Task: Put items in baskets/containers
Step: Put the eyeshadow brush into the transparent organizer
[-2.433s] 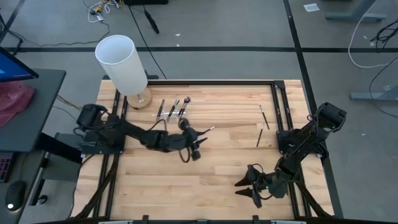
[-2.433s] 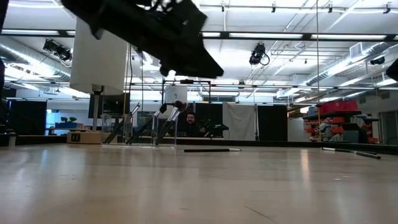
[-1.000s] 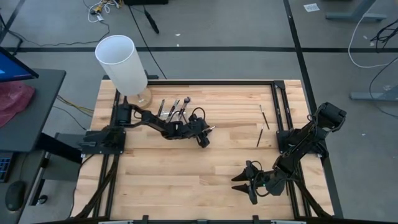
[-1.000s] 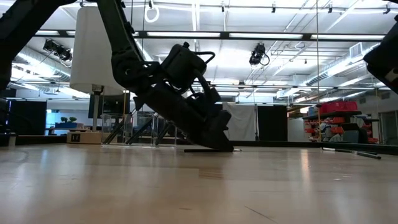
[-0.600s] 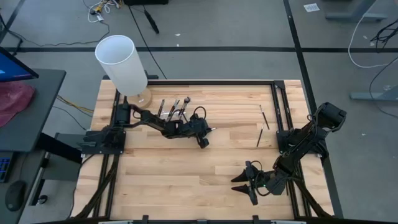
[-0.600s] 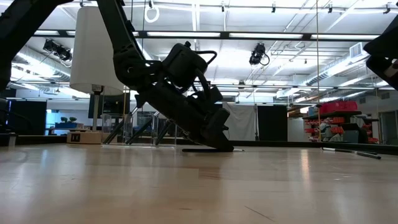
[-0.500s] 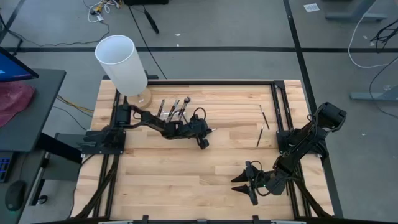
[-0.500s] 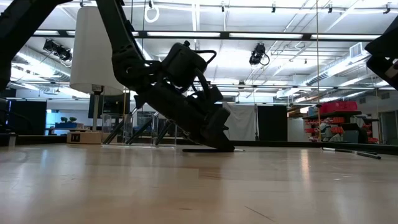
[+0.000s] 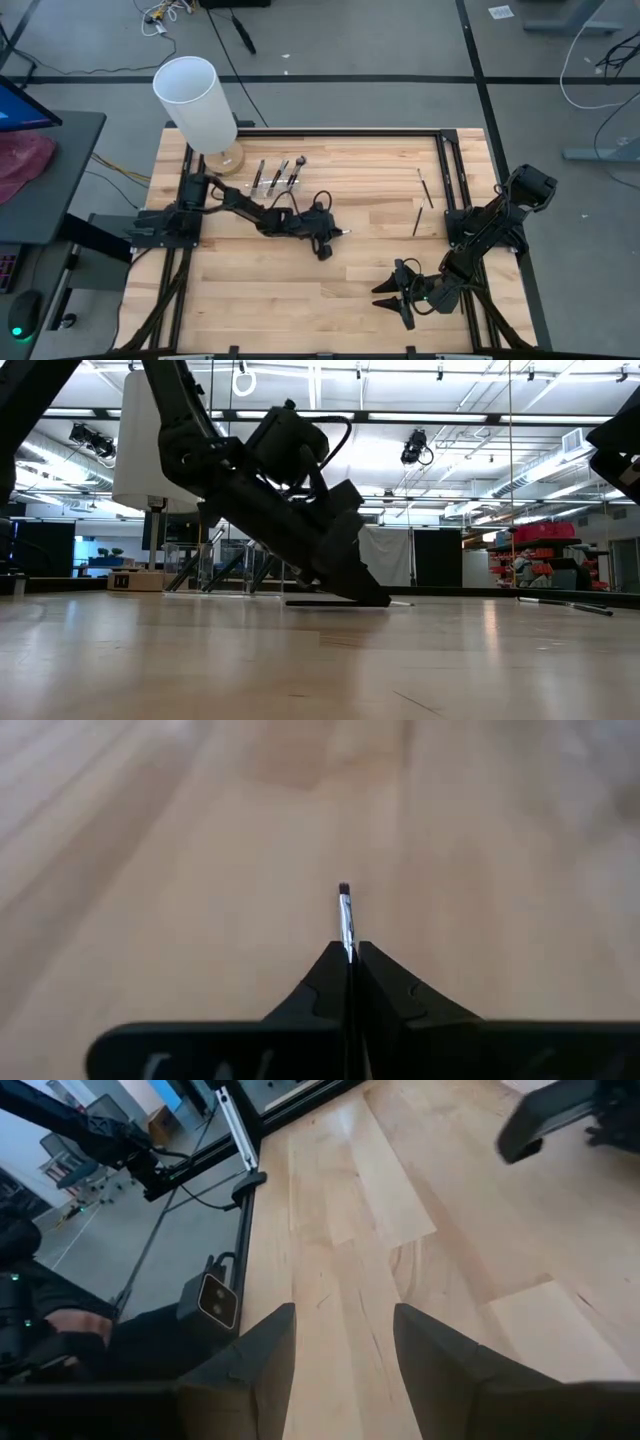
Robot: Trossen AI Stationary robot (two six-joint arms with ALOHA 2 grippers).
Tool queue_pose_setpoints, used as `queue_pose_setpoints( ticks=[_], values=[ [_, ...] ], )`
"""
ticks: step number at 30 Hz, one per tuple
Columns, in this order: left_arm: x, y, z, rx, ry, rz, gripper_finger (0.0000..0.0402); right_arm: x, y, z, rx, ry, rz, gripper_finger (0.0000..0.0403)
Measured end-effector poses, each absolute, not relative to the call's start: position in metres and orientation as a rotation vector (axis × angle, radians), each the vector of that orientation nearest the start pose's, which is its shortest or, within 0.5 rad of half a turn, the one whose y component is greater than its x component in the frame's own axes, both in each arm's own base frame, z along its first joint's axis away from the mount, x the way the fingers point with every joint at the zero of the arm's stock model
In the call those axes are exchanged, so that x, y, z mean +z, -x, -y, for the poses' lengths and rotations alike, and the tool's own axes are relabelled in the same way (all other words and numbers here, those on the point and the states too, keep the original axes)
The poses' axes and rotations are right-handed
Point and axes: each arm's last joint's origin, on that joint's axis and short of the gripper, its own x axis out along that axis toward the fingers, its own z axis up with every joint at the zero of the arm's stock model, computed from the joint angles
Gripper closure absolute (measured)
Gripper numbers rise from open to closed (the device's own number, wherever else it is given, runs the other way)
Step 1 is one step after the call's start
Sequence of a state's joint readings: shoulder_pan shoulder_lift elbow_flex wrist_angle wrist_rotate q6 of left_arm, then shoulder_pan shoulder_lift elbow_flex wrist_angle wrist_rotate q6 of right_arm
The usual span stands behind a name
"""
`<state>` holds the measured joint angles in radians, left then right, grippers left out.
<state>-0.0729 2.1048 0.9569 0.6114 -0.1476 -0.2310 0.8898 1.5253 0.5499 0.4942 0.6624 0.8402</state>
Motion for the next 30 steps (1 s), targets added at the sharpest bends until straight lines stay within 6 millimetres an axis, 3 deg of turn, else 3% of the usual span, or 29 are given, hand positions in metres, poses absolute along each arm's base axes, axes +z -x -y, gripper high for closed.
queue_pose_setpoints(
  ticks=[11,18,25,30],
  values=[
    [0.096,-0.397,0.037,0.111,0.187,-0.386,0.0390,0.156,-0.187,-0.203,0.062,-0.479,-0.405,0.0231],
    [0.112,-0.402,0.043,0.001,0.232,-0.225,0.0390,0.148,-0.190,-0.196,-0.077,-0.414,-0.366,0.0231],
    [0.139,-0.400,0.071,-0.174,0.249,-0.022,0.0390,0.136,-0.199,-0.190,-0.167,-0.303,-0.339,0.0231],
    [0.172,-0.386,0.098,-0.249,0.174,0.082,0.0390,0.148,-0.201,-0.197,-0.232,-0.213,-0.166,0.0231]
  ],
)
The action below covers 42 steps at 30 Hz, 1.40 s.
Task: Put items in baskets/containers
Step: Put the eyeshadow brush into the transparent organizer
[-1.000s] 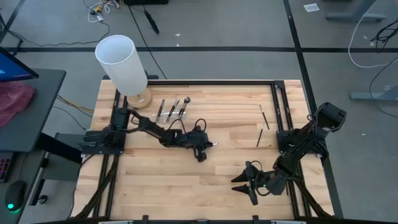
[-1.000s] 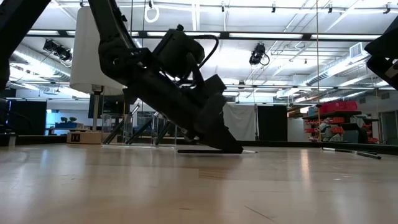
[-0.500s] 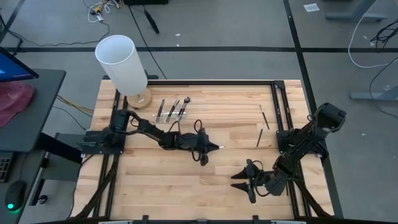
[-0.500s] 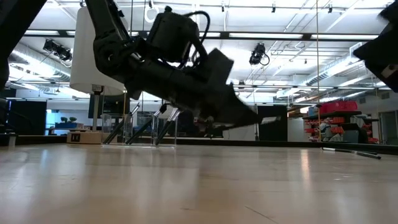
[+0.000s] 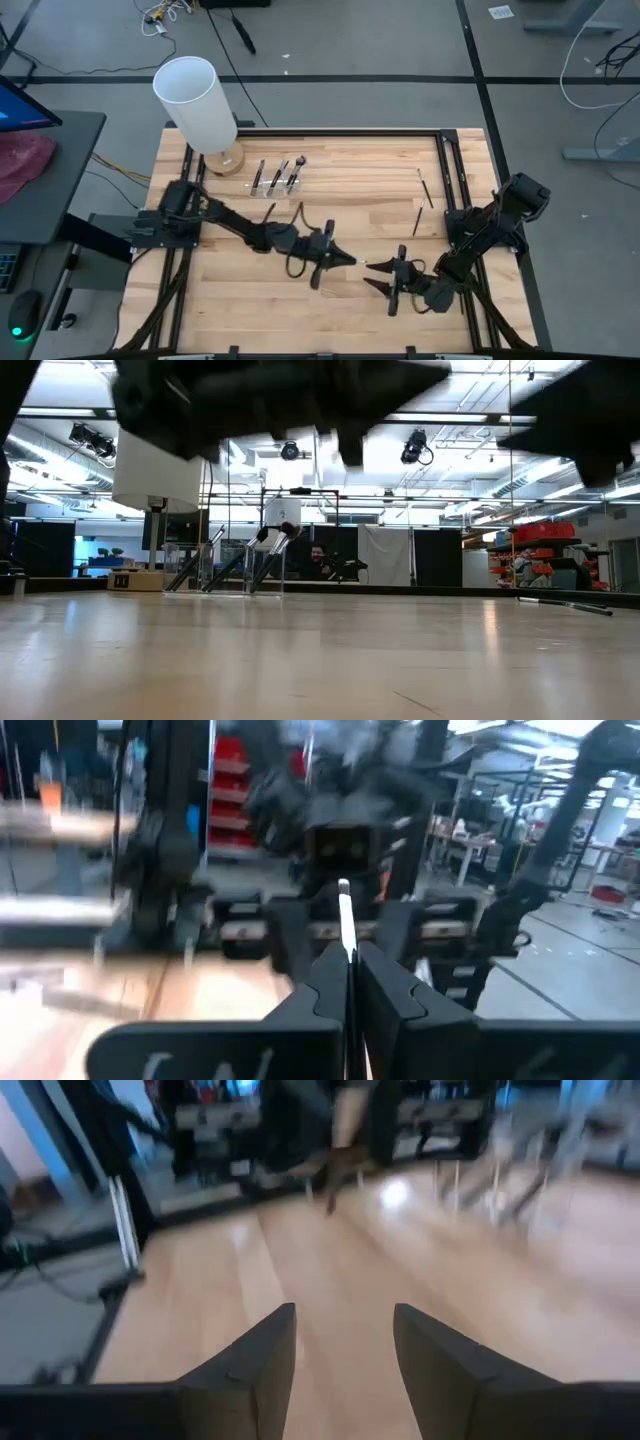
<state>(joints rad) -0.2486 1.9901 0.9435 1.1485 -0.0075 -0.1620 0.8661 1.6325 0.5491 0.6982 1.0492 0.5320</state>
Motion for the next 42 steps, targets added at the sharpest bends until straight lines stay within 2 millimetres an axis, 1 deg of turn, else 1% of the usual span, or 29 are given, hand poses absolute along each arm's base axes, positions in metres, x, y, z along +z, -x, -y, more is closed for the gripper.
queue_pose_setpoints(
  ticks=[4,9,14,18,22,25,30,36,40,42],
  values=[
    [0.195,-0.369,0.114,-0.221,0.120,0.147,0.0390,0.172,-0.202,-0.202,-0.219,-0.153,-0.022,0.0231],
    [0.211,-0.357,0.129,-0.192,0.077,0.197,0.0390,0.203,-0.209,-0.203,-0.149,-0.061,0.134,0.0231],
    [0.215,-0.352,0.139,-0.182,0.054,0.240,0.0390,0.220,-0.230,-0.204,-0.104,0.001,0.160,0.0231],
    [0.216,-0.351,0.140,-0.183,0.055,0.243,0.0390,0.231,-0.244,-0.206,-0.097,0.018,0.156,0.0232],
    [0.216,-0.351,0.140,-0.182,0.054,0.244,0.0390,0.233,-0.248,-0.206,-0.099,0.029,0.148,0.0242],
    [0.216,-0.351,0.140,-0.182,0.053,0.245,0.0390,0.232,-0.248,-0.206,-0.096,0.024,0.137,0.0262],
    [0.216,-0.351,0.141,-0.188,0.053,0.246,0.0390,0.232,-0.249,-0.207,-0.069,0.022,0.144,0.0318],
    [0.216,-0.351,0.141,-0.187,0.056,0.246,0.0390,0.232,-0.252,-0.202,-0.086,0.018,0.143,0.0389],
    [0.216,-0.351,0.141,-0.187,0.059,0.245,0.0389,0.232,-0.253,-0.201,-0.089,0.019,0.142,0.0392],
    [0.216,-0.351,0.141,-0.183,0.059,0.243,0.0380,0.232,-0.253,-0.202,-0.099,0.018,0.139,0.0394]
  ],
)
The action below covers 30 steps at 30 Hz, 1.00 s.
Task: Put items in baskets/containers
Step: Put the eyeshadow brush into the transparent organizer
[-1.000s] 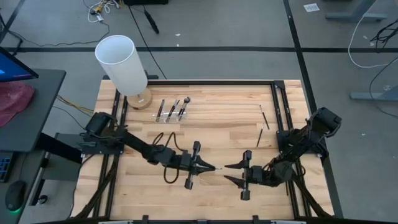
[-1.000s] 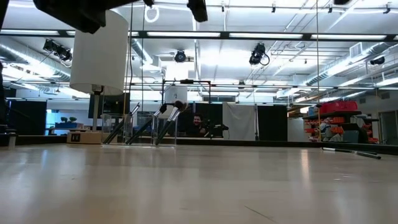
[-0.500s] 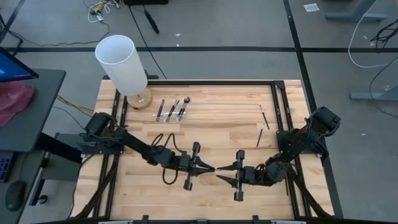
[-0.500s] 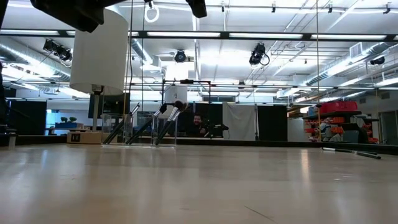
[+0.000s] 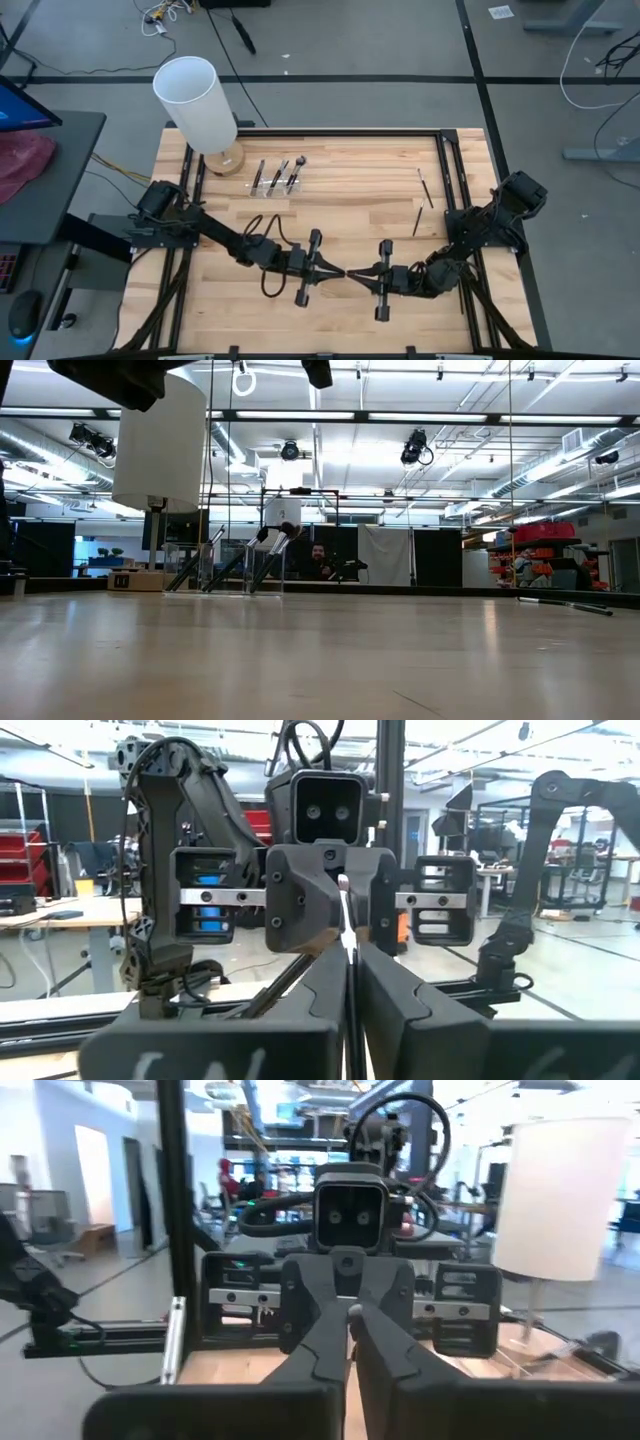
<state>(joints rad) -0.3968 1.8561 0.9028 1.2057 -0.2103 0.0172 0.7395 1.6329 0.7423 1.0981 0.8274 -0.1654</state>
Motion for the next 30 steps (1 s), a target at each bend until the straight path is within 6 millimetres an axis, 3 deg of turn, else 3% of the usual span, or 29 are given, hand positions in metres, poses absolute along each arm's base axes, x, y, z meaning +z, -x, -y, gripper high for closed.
queue_pose_setpoints(
  ticks=[4,9,14,17,22,30],
  values=[
    [0.213,-0.352,0.140,-0.171,0.016,0.211,0.0338,0.232,-0.245,-0.206,-0.163,0.031,0.104,0.0399],
    [0.204,-0.352,0.138,-0.103,-0.070,0.062,0.0252,0.238,-0.232,-0.208,-0.191,-0.027,0.046,0.0401],
    [0.200,-0.351,0.136,-0.039,-0.104,-0.024,0.0193,0.236,-0.234,-0.201,-0.206,-0.091,-0.046,0.0402],
    [0.198,-0.351,0.136,-0.038,-0.109,-0.046,0.0188,0.237,-0.246,-0.197,-0.188,-0.089,-0.131,0.0402],
    [0.194,-0.351,0.135,-0.032,-0.099,-0.086,0.0214,0.240,-0.265,-0.188,-0.189,-0.054,-0.264,0.0402],
    [0.190,-0.351,0.134,-0.024,-0.104,-0.118,0.0232,0.243,-0.273,-0.181,-0.181,-0.068,-0.271,0.0402]
  ],
)
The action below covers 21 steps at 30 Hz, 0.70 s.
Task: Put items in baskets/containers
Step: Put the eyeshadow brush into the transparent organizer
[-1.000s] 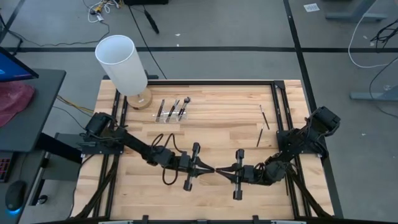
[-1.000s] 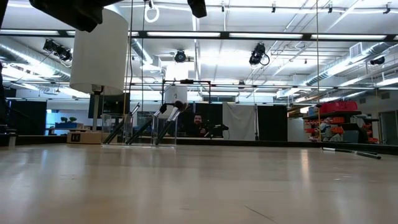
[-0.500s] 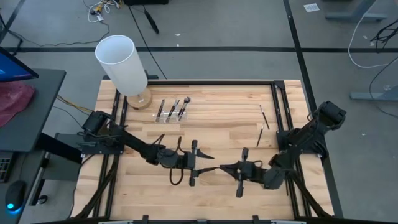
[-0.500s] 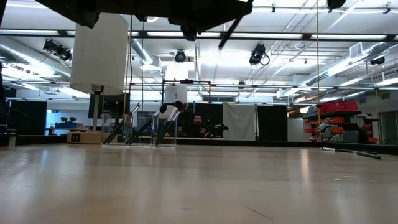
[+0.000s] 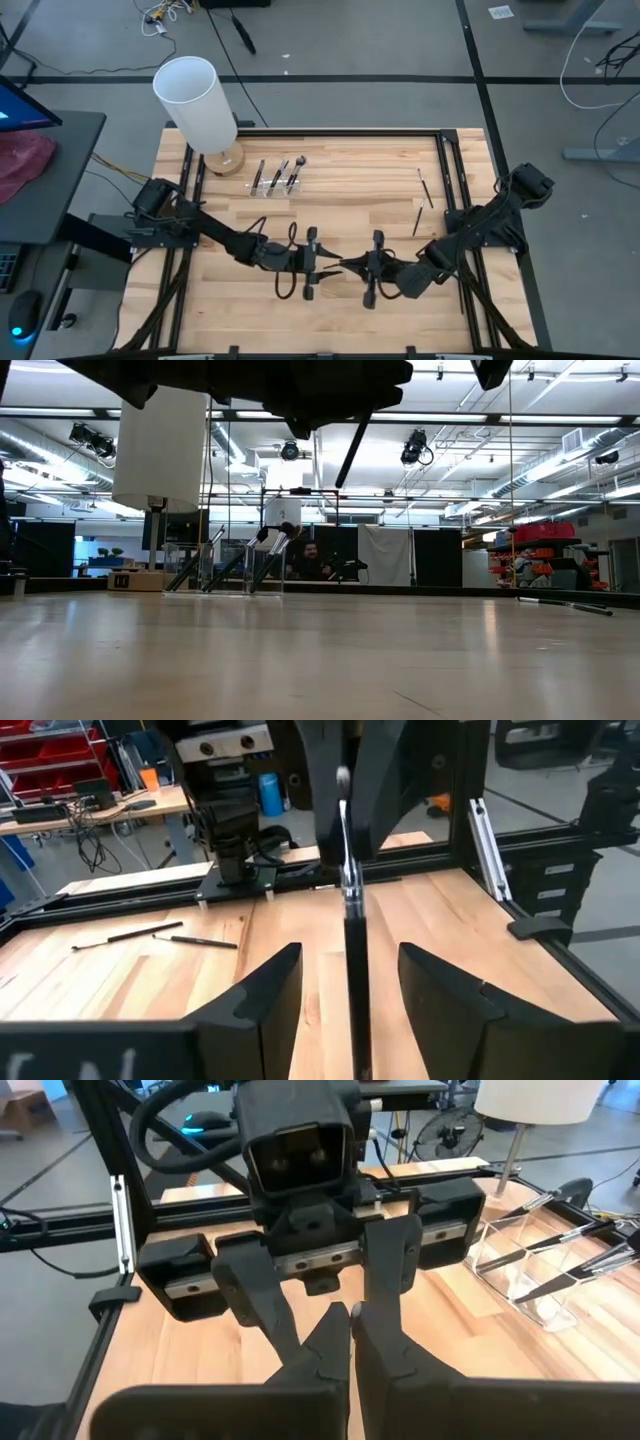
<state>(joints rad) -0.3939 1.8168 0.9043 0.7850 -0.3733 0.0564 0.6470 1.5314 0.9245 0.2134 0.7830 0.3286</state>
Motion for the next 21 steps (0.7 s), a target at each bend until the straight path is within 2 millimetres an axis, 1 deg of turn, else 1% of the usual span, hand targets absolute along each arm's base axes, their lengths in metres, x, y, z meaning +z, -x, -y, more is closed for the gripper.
queue_pose_setpoints(
  ticks=[3,6,9,12,18,21],
  values=[
    [0.190,-0.351,0.134,-0.023,-0.103,-0.116,0.0234,0.243,-0.274,-0.180,-0.175,-0.073,-0.269,0.0402],
    [0.191,-0.351,0.134,-0.023,-0.103,-0.116,0.0249,0.243,-0.274,-0.180,-0.169,-0.074,-0.271,0.0402],
    [0.191,-0.352,0.135,-0.023,-0.102,-0.116,0.0276,0.243,-0.274,-0.180,-0.170,-0.075,-0.274,0.0402],
    [0.197,-0.355,0.137,-0.026,-0.104,-0.120,0.0308,0.243,-0.274,-0.180,-0.170,-0.075,-0.274,0.0402],
    [0.206,-0.366,0.142,-0.025,-0.140,-0.230,0.0385,0.242,-0.273,-0.180,-0.172,-0.064,-0.283,0.0401],
    [0.208,-0.368,0.143,-0.026,-0.155,-0.271,0.0387,0.240,-0.272,-0.180,-0.170,-0.046,-0.303,0.0389]
  ],
)
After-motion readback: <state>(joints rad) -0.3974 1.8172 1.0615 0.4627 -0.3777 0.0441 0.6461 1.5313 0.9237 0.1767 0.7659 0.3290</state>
